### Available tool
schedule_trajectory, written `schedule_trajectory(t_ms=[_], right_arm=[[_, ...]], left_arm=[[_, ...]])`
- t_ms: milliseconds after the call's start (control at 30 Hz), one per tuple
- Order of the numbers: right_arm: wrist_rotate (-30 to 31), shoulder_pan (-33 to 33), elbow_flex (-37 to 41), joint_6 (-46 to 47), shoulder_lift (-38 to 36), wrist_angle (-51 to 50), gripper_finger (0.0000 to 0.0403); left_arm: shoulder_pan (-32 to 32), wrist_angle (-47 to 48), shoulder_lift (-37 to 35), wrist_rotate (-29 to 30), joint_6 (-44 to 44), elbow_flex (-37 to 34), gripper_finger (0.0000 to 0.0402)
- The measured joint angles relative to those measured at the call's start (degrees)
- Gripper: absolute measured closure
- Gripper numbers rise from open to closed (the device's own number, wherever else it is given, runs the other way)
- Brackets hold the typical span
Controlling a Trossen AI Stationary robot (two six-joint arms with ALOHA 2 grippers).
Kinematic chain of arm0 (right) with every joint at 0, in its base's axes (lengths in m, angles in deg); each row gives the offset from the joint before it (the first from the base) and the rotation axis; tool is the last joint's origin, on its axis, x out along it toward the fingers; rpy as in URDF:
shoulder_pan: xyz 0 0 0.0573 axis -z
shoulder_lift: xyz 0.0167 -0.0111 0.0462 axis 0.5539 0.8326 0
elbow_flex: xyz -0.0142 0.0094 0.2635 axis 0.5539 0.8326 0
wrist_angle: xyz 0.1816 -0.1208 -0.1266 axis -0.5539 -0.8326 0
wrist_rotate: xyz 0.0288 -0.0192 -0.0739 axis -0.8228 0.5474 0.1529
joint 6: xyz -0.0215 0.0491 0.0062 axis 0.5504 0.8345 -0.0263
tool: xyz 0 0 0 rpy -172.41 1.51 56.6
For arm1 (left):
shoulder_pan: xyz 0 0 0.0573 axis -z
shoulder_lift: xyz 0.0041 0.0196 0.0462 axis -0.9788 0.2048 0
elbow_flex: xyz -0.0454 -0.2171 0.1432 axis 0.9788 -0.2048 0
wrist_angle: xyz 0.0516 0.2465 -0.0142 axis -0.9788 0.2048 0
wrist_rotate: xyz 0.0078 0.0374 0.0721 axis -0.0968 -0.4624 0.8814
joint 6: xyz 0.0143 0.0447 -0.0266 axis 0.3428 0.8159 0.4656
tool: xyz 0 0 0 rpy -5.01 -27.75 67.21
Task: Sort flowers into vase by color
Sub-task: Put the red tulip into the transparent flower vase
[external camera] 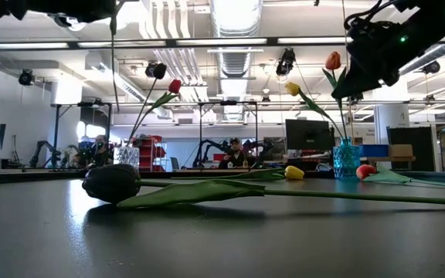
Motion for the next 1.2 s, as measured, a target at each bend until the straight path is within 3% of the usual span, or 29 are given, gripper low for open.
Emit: schedule_trajectory(t_ms=[400, 633, 1200], right_arm=[[-0.1, 0.0, 0.0, -1.0, 0.0, 1.4, 0.0307], [-0.1, 0.0, 0.0, -1.0, 0.0, 1.7, 0.0307], [-0.1, 0.0, 0.0, -0.8, 0.0, 2.5, 0.0307]], left_arm=[[-21.8, -7.8, 10.1, -19.8, -8.5, 0.2, 0.0400], [-26.5, -12.0, 16.1, -22.4, -9.0, 0.2, 0.0400], [-29.0, -17.5, 26.0, -22.5, -7.5, 0.3, 0.0400]])
